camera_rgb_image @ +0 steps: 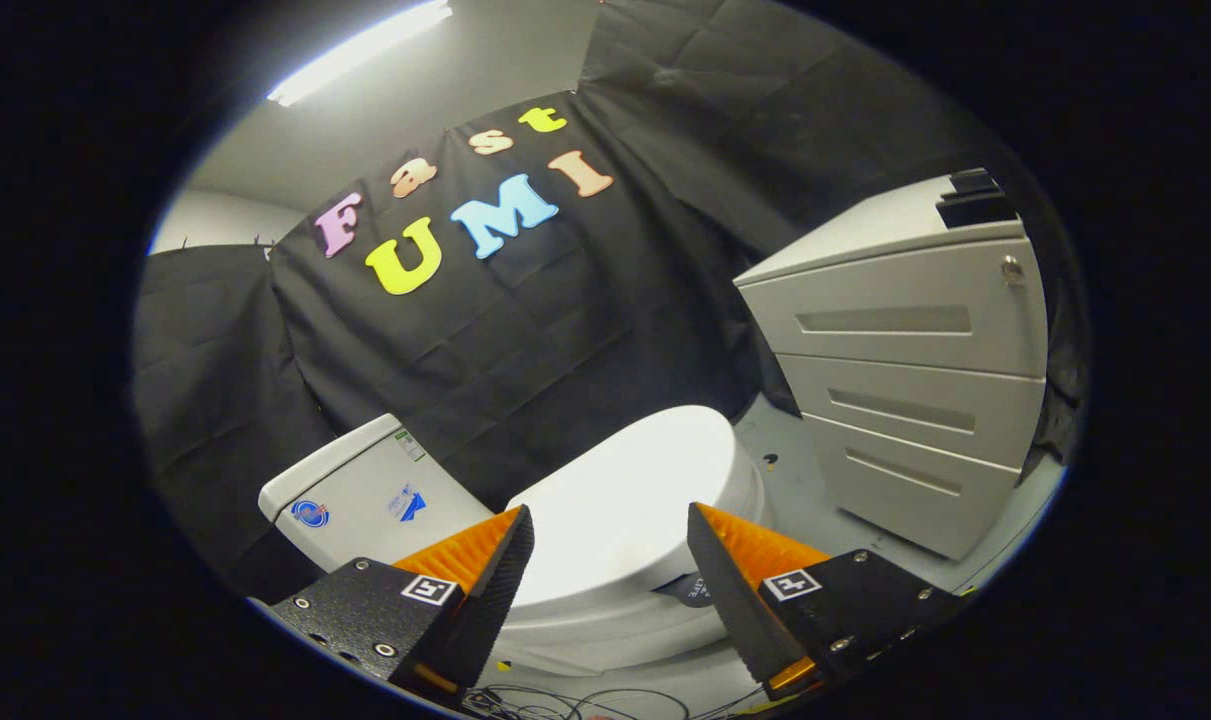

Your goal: Open the toilet lid.

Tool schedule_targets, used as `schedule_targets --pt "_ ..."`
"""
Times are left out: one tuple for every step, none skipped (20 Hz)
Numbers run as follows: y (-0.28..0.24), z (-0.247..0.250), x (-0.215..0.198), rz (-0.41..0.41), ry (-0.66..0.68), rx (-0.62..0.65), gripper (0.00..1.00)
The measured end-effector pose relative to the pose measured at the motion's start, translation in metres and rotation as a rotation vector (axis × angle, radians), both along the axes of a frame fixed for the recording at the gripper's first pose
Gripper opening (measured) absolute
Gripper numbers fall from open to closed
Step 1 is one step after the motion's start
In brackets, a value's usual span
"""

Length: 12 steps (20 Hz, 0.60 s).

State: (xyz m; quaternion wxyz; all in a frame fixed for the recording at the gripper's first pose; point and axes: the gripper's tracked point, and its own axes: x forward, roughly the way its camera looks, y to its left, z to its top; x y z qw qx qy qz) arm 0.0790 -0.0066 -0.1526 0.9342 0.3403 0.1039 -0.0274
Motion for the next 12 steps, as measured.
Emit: schedule_targets --pt "-0.002 -0.006 0.002 -0.010 0.010 0.025 0.95" --pt "-0.004 -0.012 0.003 -0.022 0.022 0.053 0.95" --pt "-0.007 -0.019 0.005 -0.034 0.035 0.085 0.95" --pt "-0.008 -0.026 0.004 -0.047 0.052 0.124 0.95" --pt "-0.012 -0.032 0.005 -0.062 0.066 0.165 0.95" --pt "-0.013 -0.039 0.006 -0.077 0.075 0.206 0.95" --pt "-0.014 -0.044 0.008 -0.092 0.081 0.248 0.95" --pt "-0.014 -0.050 0.009 -0.104 0.090 0.284 0.95" --pt "-0.013 -0.058 0.011 -0.112 0.100 0.312 0.95" --pt "-0.010 -0.066 0.012 -0.120 0.113 0.334 0.95" --pt "-0.009 -0.074 0.012 -0.128 0.129 0.359 0.94" --pt "-0.007 -0.081 0.010 -0.137 0.141 0.388 0.94"
